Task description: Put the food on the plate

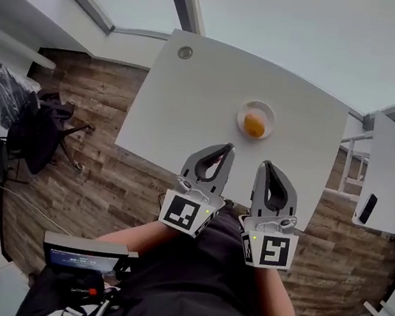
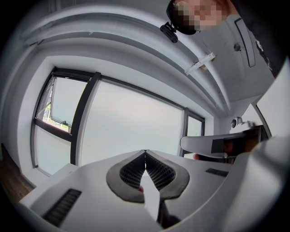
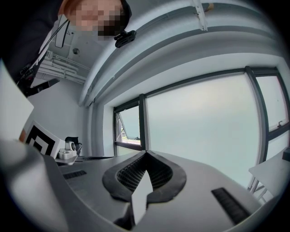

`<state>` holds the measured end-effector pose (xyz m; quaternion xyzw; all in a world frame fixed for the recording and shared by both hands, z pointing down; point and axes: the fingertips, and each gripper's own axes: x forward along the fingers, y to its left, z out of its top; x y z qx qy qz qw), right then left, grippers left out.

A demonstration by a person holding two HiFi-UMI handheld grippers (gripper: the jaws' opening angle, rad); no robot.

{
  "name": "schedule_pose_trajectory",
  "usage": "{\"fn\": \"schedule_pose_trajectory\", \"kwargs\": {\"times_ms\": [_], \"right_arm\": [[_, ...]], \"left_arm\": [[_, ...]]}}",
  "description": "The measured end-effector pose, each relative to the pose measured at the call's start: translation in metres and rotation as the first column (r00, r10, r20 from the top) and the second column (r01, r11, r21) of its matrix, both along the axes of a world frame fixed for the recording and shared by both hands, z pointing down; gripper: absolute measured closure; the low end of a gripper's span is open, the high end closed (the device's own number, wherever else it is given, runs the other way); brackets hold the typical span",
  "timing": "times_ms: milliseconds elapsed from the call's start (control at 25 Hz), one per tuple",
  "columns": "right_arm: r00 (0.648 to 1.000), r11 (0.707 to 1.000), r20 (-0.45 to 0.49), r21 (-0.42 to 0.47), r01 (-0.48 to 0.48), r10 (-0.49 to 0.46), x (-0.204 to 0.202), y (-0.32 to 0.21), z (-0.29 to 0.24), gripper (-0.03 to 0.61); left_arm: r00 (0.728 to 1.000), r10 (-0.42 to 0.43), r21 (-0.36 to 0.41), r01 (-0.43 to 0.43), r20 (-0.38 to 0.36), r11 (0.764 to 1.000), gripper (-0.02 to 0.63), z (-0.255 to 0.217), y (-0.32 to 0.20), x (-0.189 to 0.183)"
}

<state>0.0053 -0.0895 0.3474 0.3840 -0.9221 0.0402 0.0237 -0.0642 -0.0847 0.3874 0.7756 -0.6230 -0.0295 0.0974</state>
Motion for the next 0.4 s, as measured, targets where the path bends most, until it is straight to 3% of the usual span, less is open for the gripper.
{"fn": "schedule_pose_trajectory", "kwargs": {"times_ms": [400], "right_arm": [[1.0,1.0,-0.005,0.009,0.018,-0.018,-0.013,0.007,-0.004,0.572]], "left_arm": [[1.0,-0.004,0.011,0.004,-0.011,1.0,0.607,-0.003,0.005,-0.01]]}}
